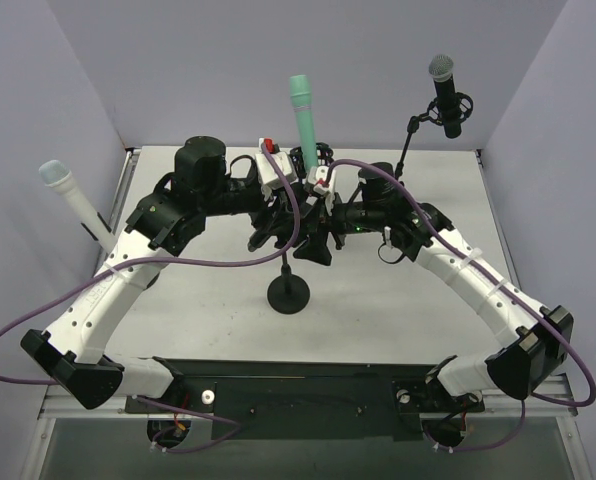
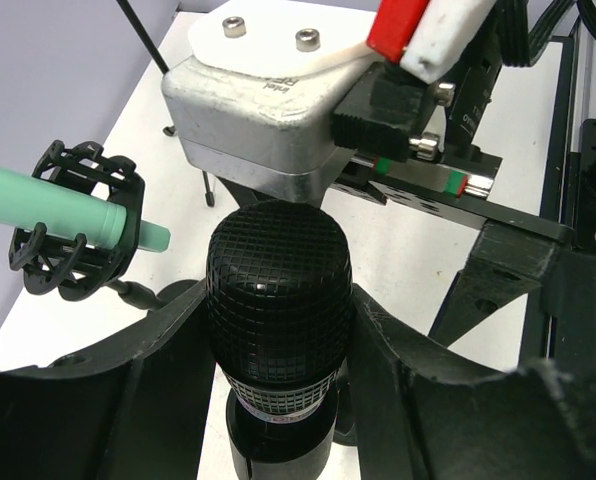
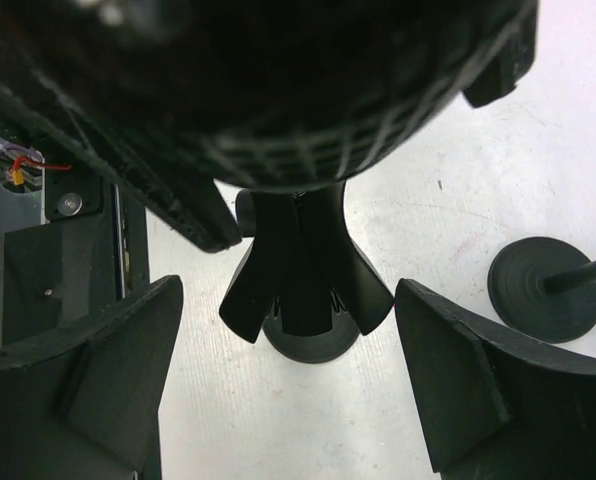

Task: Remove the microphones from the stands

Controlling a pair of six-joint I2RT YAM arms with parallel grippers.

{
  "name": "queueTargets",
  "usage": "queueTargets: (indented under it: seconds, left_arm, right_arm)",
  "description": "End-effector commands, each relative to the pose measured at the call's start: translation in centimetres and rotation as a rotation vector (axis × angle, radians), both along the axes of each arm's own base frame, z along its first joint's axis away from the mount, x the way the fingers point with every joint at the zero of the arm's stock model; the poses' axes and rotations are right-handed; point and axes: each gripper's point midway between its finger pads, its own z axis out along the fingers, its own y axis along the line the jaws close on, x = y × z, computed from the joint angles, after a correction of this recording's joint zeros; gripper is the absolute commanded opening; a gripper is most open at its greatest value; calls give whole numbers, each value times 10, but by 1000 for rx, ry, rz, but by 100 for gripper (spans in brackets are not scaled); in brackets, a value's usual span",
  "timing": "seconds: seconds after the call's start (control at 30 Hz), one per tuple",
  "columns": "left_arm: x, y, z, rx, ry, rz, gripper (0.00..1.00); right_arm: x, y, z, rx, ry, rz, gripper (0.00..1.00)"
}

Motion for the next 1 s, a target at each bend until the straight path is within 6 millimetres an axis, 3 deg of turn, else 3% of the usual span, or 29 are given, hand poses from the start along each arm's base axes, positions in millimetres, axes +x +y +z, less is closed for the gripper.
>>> queueTargets:
  seconds: [0.0, 0.2, 0.33, 0.37, 0.43, 0.57, 0.63, 0.67, 0.7, 0.73, 0.77, 0.8, 0.9, 0.97]
  left_arm:
    - [-9, 3, 21, -51, -11, -16, 0]
    - [-8, 5, 23, -52, -12, -10, 0]
    - [-7, 6, 23, -52, -12, -4, 0]
    - [-6, 6, 24, -54, -13, -4, 0]
    - [-5, 6, 25, -57, -12, 0, 0]
    - [-3, 5, 32, -74, -12, 5, 0]
    - [-3, 4, 35, -79, -14, 0, 0]
    - [-2, 5, 36, -80, -18, 2, 0]
    - [-3, 5, 36, -80, -18, 1, 0]
    - [-3, 5, 34, -76, -14, 1, 0]
    - [-3, 5, 33, -76, -13, -1, 0]
    - [-3, 6, 31, -73, -7, -1, 0]
    - [-6, 6, 29, -72, -7, -7, 0]
    - [-6, 6, 29, -73, -6, -8, 0]
  right_arm:
    - [4, 11, 25, 47, -84, 57, 79]
    - [6, 13, 27, 57, -92, 59, 73]
    - [4, 14, 26, 51, -84, 78, 41]
    - [3, 14, 24, 44, -74, 80, 28]
    - [3, 13, 23, 37, -63, 74, 15]
    - [5, 11, 19, 25, -67, 60, 6]
    - [6, 10, 19, 20, -66, 47, 11]
    - [7, 9, 22, 21, -79, 40, 32]
    - [8, 8, 23, 25, -89, 34, 45]
    - [8, 7, 29, 40, -94, 20, 72]
    - [10, 10, 34, 72, -98, 2, 92]
    - [11, 9, 41, 93, -113, -16, 99]
    - [14, 12, 54, 138, -140, -30, 99]
    - [12, 13, 50, 119, -128, -13, 99]
